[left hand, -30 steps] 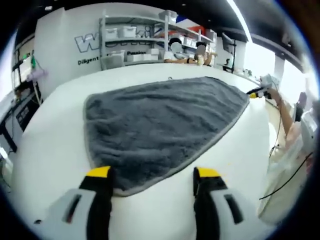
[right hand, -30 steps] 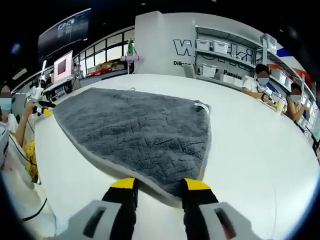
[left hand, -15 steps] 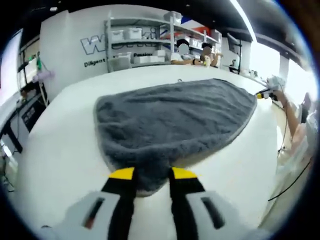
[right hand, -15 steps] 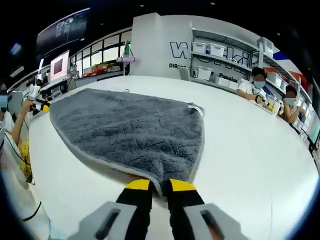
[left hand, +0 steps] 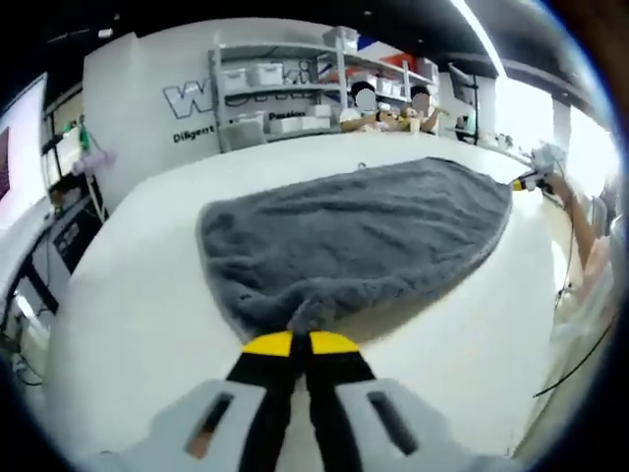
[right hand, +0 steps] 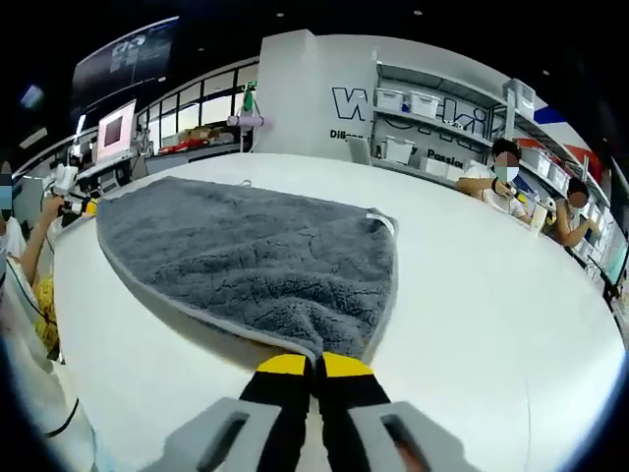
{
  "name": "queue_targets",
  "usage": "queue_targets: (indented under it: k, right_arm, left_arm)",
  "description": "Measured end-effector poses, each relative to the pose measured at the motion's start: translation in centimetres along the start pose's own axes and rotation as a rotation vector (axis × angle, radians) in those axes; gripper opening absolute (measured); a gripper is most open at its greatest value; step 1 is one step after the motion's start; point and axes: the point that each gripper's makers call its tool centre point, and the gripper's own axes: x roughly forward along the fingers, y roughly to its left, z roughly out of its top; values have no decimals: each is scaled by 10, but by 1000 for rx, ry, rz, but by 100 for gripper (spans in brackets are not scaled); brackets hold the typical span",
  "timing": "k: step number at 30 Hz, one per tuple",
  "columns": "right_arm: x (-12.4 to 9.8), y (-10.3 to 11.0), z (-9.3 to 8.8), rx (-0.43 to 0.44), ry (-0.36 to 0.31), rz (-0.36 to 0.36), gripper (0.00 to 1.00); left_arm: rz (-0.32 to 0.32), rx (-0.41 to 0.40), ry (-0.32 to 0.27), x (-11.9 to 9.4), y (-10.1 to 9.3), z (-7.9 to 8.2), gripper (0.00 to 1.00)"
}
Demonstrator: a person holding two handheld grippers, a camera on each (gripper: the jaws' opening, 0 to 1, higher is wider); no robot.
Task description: Fold the towel on the table until its edges align and the towel forms a compact rectangular stack.
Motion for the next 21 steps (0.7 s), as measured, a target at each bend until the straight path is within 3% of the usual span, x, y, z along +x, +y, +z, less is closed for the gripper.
queue_targets:
  k: [21]
  right_arm:
    - [-35,11,-8,-69,30,15,2]
  left_arm:
    - [-28,41,61,-35,-9,-21,4]
